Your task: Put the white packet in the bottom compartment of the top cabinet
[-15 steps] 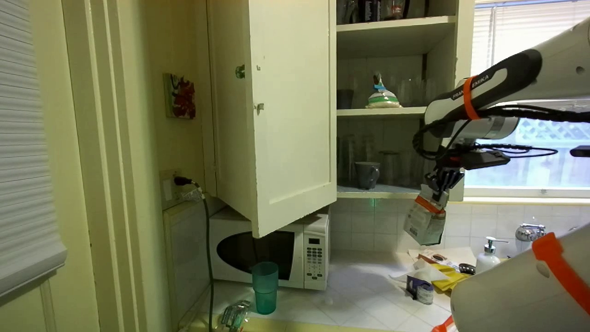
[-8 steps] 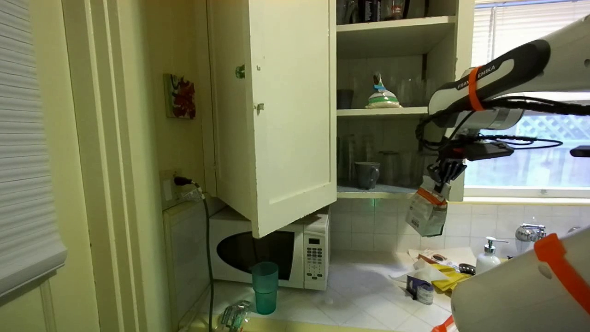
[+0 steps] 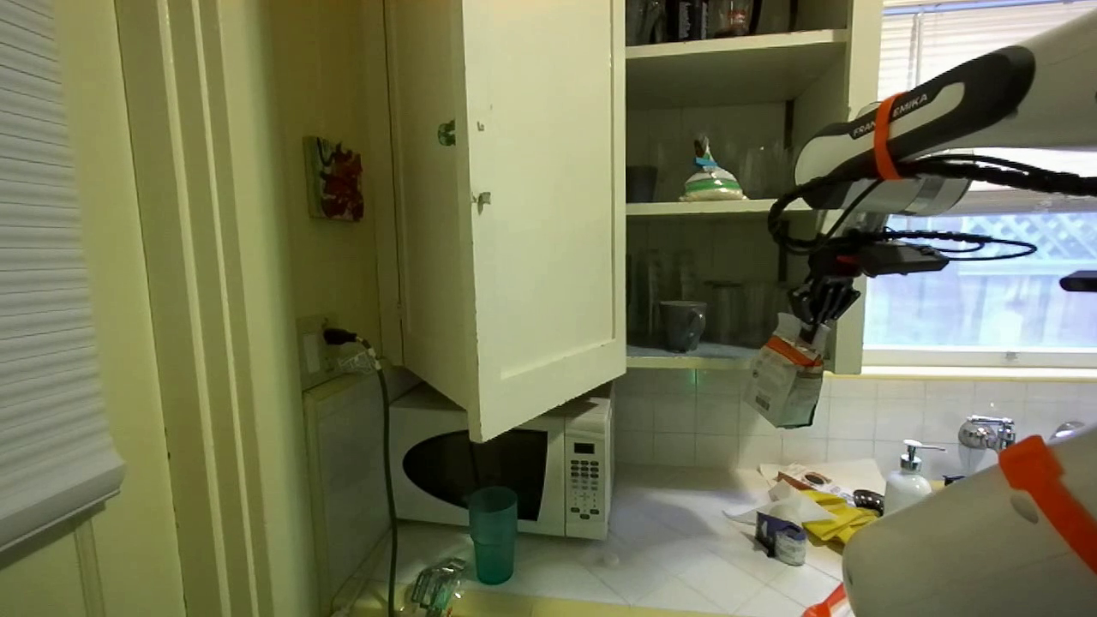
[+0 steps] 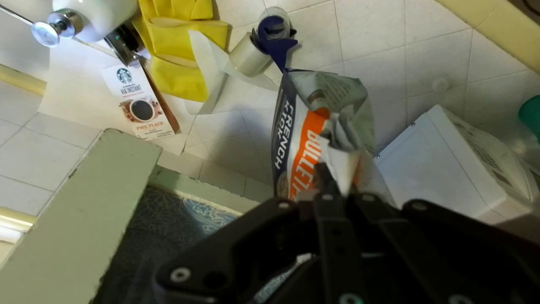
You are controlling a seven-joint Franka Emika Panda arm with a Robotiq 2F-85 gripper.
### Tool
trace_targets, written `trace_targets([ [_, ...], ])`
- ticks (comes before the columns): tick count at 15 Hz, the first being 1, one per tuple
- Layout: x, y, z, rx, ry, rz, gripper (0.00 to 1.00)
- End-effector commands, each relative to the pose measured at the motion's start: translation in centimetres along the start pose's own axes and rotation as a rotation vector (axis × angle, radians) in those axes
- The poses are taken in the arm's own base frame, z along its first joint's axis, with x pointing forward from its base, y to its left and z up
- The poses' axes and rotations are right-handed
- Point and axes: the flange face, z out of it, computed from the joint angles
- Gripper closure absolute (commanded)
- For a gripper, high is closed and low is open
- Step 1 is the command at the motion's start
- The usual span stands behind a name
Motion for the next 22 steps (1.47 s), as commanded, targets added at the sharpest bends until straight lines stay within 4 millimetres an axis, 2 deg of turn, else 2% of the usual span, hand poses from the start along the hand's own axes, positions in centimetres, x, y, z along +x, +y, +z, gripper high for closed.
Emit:
trace_targets([
  [1, 0.2, 0.0, -2.5, 0.028, 0.049, -0.002, 0.99],
  [9, 1.7, -0.1, -6.3, 0.04, 0.14, 0.01, 0.99],
  [12, 2.4, -0.1, -7.0, 0.047, 0.182, 0.018, 0.99],
  [22, 6.5, 0.0, -5.1, 0.014, 0.265, 0.07, 0.99],
])
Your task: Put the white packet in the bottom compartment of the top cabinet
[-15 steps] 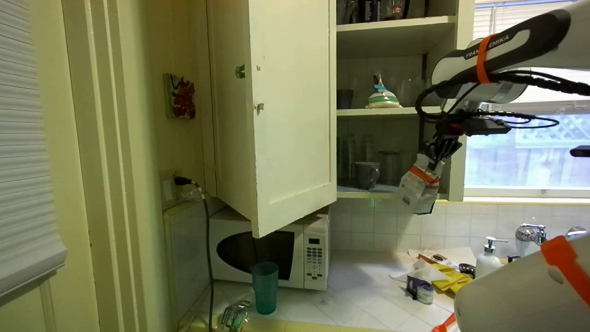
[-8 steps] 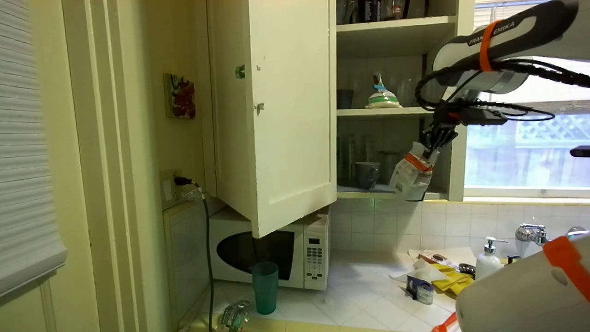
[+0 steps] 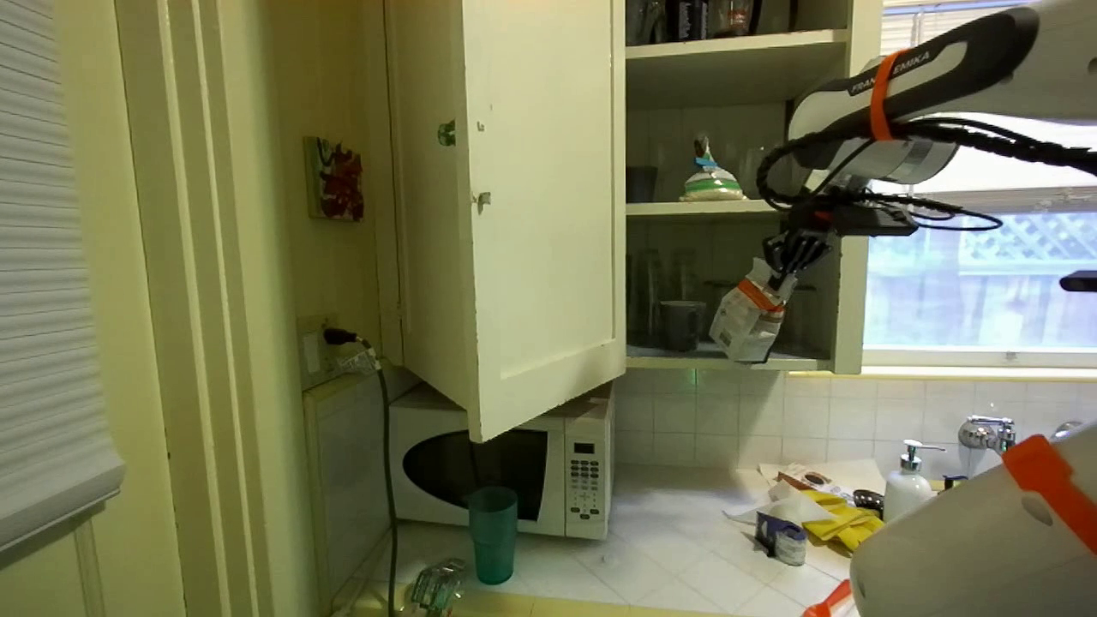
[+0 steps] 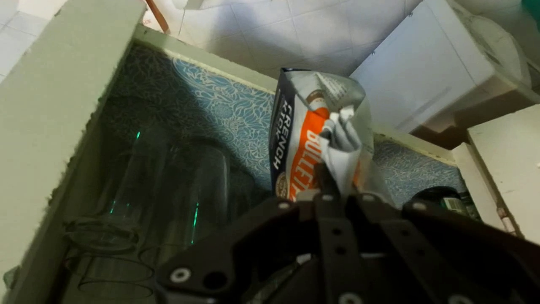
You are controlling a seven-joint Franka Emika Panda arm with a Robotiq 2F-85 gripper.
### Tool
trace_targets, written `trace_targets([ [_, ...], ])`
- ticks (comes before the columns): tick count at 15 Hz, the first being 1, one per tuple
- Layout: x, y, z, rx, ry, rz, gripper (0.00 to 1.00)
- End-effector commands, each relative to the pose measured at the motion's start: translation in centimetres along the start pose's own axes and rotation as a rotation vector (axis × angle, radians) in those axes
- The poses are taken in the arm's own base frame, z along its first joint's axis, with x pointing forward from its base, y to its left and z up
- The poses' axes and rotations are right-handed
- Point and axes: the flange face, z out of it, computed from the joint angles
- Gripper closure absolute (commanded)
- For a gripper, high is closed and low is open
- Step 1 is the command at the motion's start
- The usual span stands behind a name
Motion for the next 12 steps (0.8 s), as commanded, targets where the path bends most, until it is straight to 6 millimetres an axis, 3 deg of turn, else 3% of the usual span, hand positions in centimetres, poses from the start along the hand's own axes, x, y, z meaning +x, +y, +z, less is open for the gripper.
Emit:
trace_targets([
  [1, 2.0, 0.6, 1.0, -0.009, 0.052, 0.047, 0.99],
  [12, 5.0, 0.8, 4.3, -0.062, 0.091, 0.084, 0.99],
])
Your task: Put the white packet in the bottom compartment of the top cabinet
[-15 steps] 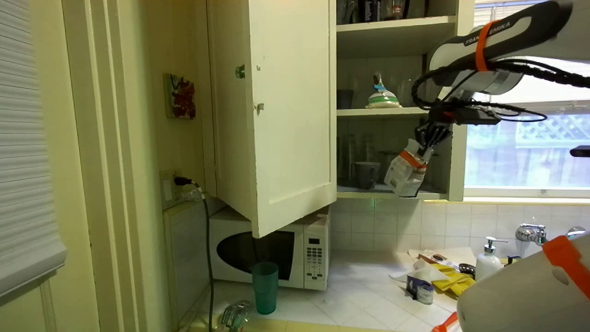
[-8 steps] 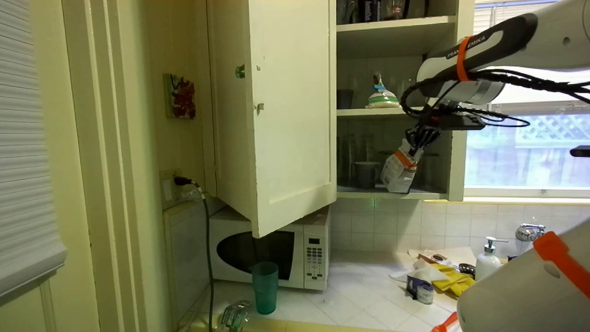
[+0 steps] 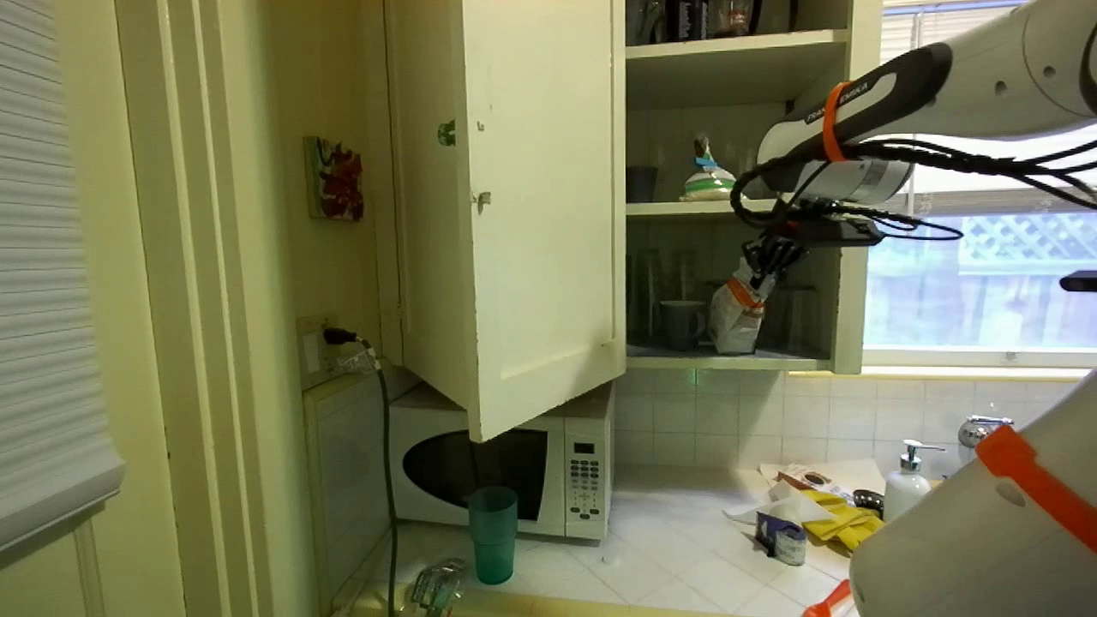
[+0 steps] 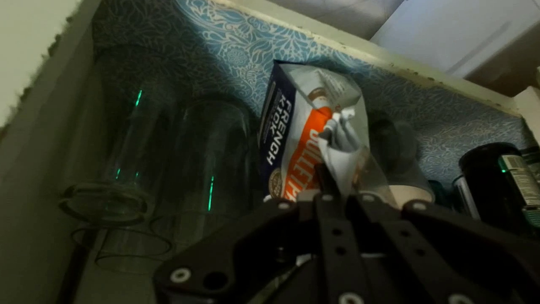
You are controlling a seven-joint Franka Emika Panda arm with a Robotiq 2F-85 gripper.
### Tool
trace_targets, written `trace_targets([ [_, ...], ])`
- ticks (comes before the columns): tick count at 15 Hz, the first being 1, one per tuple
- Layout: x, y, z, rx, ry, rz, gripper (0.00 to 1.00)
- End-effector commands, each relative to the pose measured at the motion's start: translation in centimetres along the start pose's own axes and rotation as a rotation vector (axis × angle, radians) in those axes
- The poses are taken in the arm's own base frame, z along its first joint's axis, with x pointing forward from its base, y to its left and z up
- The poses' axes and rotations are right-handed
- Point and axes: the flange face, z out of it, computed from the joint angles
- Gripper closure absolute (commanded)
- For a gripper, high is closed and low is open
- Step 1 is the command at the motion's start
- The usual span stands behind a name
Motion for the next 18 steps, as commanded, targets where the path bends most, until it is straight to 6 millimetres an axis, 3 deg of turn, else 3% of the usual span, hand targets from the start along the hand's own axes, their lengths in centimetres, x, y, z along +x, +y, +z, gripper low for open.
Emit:
trace_targets([
  [1, 1.3, 0.0, 1.5, -0.014, 0.02, 0.023, 0.99],
  [11, 2.3, -0.2, 1.9, -0.033, 0.017, 0.016, 0.99],
  [12, 2.3, -0.2, 2.0, -0.036, 0.019, 0.018, 0.73],
  [13, 2.3, -0.2, 2.0, -0.037, 0.023, 0.02, 0.71],
  [18, 2.5, -0.4, 2.4, -0.043, 0.046, 0.021, 0.34],
])
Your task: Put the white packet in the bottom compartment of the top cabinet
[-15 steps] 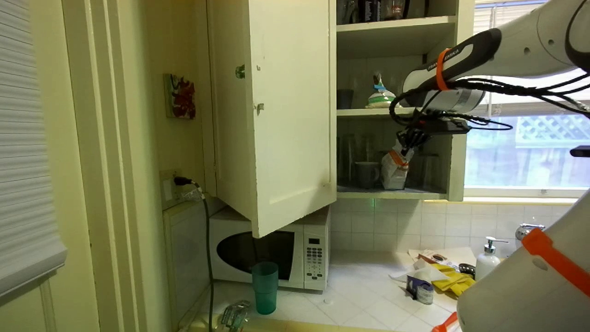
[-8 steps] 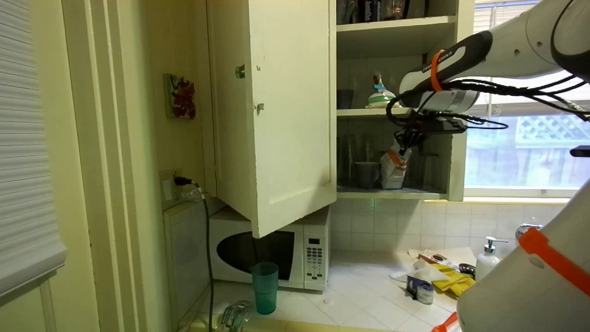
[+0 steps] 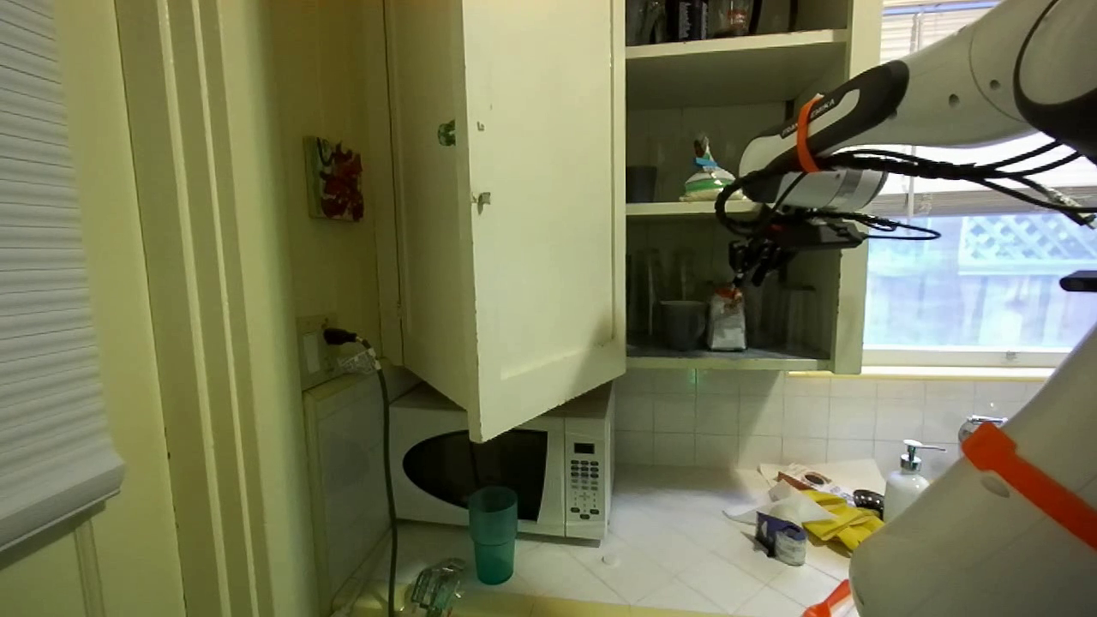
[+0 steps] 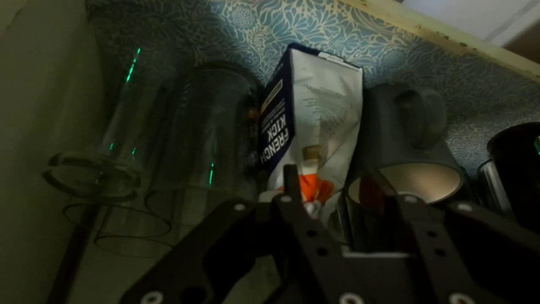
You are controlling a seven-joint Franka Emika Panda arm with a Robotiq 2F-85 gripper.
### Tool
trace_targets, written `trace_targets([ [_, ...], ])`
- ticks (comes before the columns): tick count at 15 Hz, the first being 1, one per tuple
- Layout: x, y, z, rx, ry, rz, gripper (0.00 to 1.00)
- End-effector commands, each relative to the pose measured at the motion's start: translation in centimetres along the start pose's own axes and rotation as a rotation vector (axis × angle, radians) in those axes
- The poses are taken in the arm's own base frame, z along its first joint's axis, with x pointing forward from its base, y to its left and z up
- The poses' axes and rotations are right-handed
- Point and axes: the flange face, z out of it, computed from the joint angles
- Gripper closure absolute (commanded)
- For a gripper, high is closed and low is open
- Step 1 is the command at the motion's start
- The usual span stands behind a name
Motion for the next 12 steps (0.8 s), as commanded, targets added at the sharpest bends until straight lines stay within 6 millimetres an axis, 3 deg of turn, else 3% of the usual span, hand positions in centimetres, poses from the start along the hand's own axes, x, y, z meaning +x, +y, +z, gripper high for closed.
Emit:
trace_targets([
  [1, 0.3, -0.1, 0.7, -0.002, 0.014, 0.02, 0.26],
  [5, -0.4, -0.1, 0.4, 0.009, -0.018, 0.009, 0.0],
  [12, -3.5, 0.8, -2.0, 0.015, -0.132, 0.021, 0.0],
])
